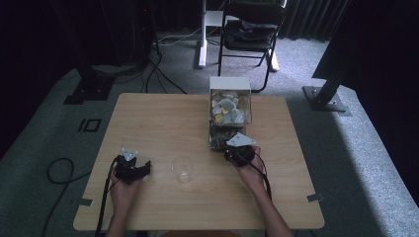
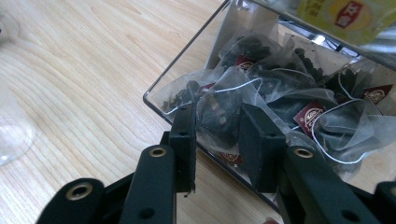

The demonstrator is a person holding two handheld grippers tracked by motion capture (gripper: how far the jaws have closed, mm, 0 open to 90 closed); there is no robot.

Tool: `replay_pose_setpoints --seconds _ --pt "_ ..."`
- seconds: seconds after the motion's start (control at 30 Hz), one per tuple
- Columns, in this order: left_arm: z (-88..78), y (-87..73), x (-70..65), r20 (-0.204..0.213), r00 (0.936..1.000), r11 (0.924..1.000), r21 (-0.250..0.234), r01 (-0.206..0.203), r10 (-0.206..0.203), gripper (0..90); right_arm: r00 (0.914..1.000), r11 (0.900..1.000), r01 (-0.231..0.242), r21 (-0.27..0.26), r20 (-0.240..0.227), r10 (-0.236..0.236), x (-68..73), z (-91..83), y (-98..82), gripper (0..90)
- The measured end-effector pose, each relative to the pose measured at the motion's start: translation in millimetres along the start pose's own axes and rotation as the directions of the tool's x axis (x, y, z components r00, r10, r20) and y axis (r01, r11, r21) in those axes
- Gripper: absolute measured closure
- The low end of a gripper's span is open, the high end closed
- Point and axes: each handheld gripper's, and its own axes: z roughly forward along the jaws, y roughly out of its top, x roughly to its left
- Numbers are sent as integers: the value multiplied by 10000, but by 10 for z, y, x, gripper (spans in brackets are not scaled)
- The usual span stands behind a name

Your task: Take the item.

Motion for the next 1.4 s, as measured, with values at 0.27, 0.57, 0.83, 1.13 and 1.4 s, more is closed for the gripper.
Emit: replay_pose_setpoints --seconds 0.27,0.57,0.83,1.13,1.4 --pt "0 0 0 0 10000 10000 0 1 -1 297 9990 9992 -407 52 -155 408 -44 11 21 833" --pt "0 0 0 -1 10000 10000 2 -1 1 297 9990 9991 -426 28 -90 426 -57 -26 42 899" --pt "0 0 0 0 10000 10000 1 -3 3 297 9993 9992 -379 -149 8 380 -66 -70 78 900" --pt "0 0 1 0 10000 10000 2 -7 7 298 9996 9992 -267 -309 45 268 -50 -120 129 900" --pt "0 0 0 1 10000 10000 0 -5 5 298 9998 9991 -165 -384 73 168 -45 -148 142 900"
